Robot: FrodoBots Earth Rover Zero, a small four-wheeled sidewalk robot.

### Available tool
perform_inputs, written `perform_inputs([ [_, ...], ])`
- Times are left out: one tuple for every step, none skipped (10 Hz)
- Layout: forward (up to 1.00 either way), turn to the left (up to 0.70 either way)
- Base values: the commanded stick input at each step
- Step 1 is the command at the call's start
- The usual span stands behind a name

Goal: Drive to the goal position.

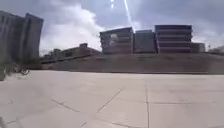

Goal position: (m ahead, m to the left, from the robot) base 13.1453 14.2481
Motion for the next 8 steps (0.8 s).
perform_inputs([
  [0.7, 0.0],
  [0.7, 0.0],
  [0.7, 0.0],
  [0.7, 0.0],
  [0.7, 0.0],
  [0.7, 0.0],
  [0.7, 0.0],
  [0.7, 0.01],
])
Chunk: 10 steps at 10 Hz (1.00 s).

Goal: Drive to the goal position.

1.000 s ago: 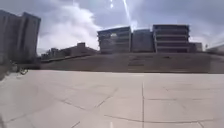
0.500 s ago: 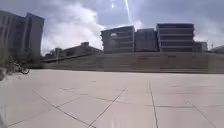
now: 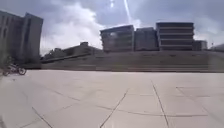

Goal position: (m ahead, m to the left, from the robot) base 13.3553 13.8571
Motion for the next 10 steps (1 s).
perform_inputs([
  [0.7, 0.05],
  [0.7, 0.1],
  [0.7, 0.14],
  [0.7, 0.14],
  [0.7, 0.14],
  [0.7, 0.14],
  [0.7, 0.14],
  [0.7, 0.14],
  [0.7, 0.14],
  [0.7, 0.14],
])
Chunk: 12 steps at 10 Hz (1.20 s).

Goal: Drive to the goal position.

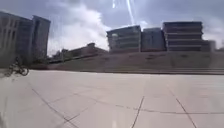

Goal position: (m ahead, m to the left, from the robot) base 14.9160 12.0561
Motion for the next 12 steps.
perform_inputs([
  [0.7, 0.14],
  [0.7, 0.14],
  [0.7, 0.14],
  [0.7, 0.14],
  [0.7, 0.14],
  [0.7, 0.14],
  [0.7, 0.14],
  [0.7, 0.14],
  [0.7, 0.14],
  [0.7, 0.14],
  [0.7, 0.14],
  [0.7, 0.14],
])
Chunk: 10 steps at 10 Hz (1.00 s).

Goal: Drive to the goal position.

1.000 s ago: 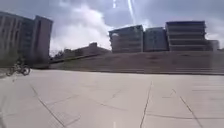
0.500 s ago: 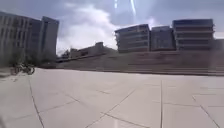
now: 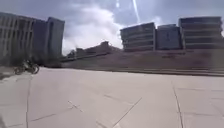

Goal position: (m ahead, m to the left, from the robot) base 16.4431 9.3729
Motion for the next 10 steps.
perform_inputs([
  [0.7, 0.14],
  [0.7, 0.13],
  [0.7, 0.13],
  [0.7, 0.13],
  [0.7, 0.13],
  [0.7, 0.11],
  [0.7, 0.08],
  [0.7, 0.01],
  [0.7, 0.0],
  [0.7, 0.0],
])
